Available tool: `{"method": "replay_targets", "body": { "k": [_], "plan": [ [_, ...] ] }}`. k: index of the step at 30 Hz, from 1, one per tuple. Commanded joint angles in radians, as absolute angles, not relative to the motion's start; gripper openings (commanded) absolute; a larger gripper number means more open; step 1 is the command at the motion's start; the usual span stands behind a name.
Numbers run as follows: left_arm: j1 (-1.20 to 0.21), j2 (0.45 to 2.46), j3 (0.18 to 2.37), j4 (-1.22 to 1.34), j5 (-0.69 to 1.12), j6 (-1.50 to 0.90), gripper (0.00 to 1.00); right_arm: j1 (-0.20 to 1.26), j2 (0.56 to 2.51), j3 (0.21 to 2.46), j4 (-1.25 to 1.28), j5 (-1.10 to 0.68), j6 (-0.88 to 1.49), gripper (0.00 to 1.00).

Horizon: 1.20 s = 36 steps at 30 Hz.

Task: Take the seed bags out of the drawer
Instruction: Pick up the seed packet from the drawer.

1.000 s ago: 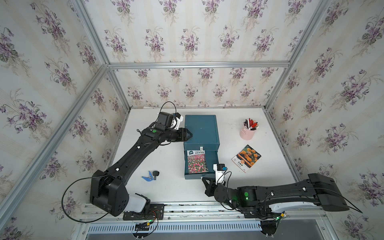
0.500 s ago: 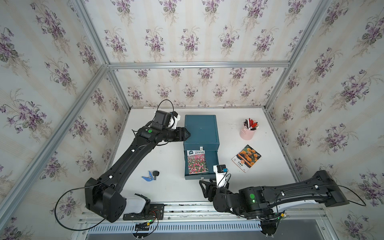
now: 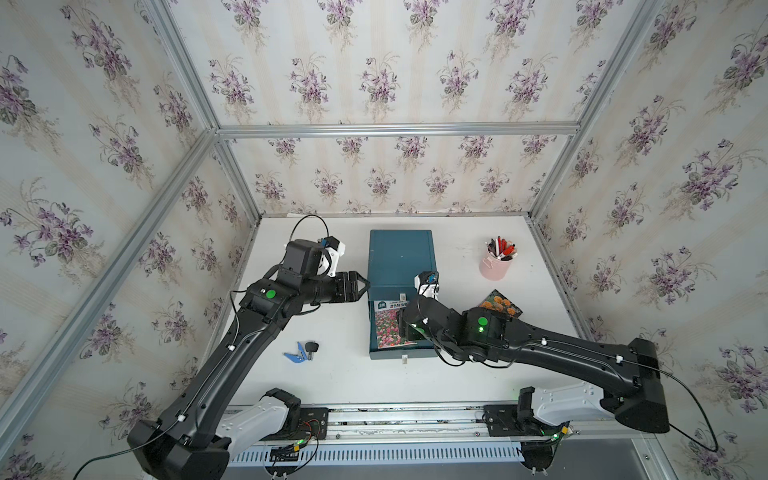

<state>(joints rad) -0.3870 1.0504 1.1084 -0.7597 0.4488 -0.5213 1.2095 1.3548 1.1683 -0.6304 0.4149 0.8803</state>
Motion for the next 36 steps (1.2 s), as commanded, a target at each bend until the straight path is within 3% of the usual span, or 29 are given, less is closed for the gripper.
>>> {"method": "replay_targets", "body": {
  "k": [1, 8, 14, 25, 28, 34, 36],
  "plan": [
    [-0.391, 0.977, 1.006, -0.77, 0.452, -0.553, 0.75, 1.198, 1.406, 1.158, -0.579, 0.337, 0.864, 0.73],
    [-0.423, 0.887, 0.835, -0.697, 0.511, -0.627, 0.74, 1.161, 1.478, 1.067, -0.496, 0.329, 0.938, 0.76],
    [-0.453, 0.955, 0.774, -0.597, 0.538, -0.656, 0.74, 1.129, 1.506, 1.01, -0.413, 0.3, 0.964, 0.81],
    [-0.525, 1.041, 0.718, -0.489, 0.528, -0.688, 0.73, 1.11, 1.564, 0.997, -0.372, 0.316, 0.991, 0.75],
    [-0.528, 1.049, 0.714, -0.489, 0.522, -0.687, 0.72, 1.11, 1.575, 0.992, -0.355, 0.316, 1.002, 0.6],
    [-0.54, 1.065, 0.703, -0.487, 0.508, -0.684, 0.64, 1.11, 1.55, 0.986, -0.305, 0.313, 0.992, 0.01],
    [-0.544, 1.063, 0.7, -0.488, 0.5, -0.685, 0.62, 1.11, 1.524, 0.985, -0.291, 0.314, 0.987, 0.0]
  ]
}}
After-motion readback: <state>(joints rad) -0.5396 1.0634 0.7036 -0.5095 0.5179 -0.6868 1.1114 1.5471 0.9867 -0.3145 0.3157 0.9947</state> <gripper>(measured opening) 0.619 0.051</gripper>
